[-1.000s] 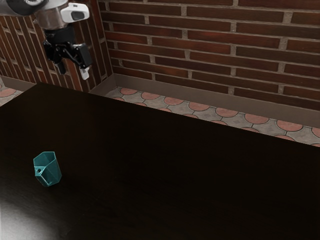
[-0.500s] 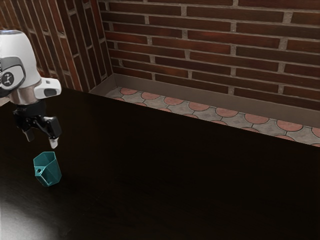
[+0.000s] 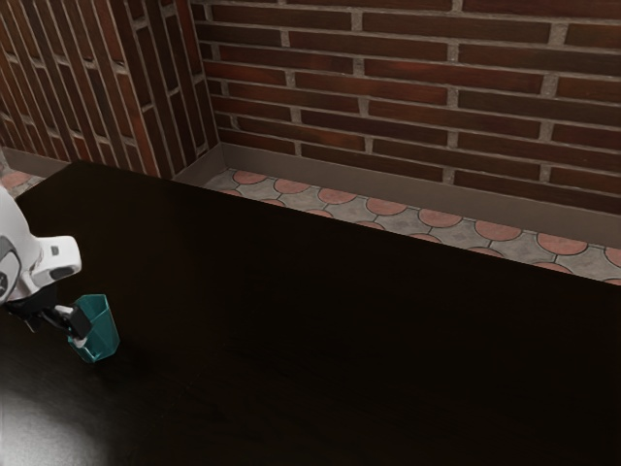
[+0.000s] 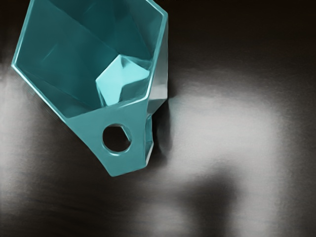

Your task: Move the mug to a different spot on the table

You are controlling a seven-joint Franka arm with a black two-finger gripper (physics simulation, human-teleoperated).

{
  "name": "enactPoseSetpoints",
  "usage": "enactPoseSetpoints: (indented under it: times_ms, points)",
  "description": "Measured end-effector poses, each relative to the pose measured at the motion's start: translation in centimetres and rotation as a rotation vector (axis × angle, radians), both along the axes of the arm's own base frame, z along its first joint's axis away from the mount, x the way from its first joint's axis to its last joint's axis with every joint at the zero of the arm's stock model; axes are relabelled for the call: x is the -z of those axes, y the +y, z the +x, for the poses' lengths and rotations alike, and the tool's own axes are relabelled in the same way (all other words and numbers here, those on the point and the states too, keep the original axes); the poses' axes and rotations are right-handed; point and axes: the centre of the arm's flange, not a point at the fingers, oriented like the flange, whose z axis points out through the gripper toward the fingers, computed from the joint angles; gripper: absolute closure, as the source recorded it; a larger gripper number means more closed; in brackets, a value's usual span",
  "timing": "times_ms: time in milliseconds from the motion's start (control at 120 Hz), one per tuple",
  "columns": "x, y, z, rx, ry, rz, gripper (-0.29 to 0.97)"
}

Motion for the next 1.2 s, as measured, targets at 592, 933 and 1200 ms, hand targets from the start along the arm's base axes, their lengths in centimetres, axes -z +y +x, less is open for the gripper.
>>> enactPoseSetpoints:
  times_ms: [592,933,1200]
  points:
    - [7.1,2.2,-0.1,-0.098,-0.133,-0.015,0.00]
    - [7.5,3.0,1.1,-0.058,-0.228,0.065,0.06]
    - [9.1,2.3,1.3,-0.110,-0.254,0.038,0.10]
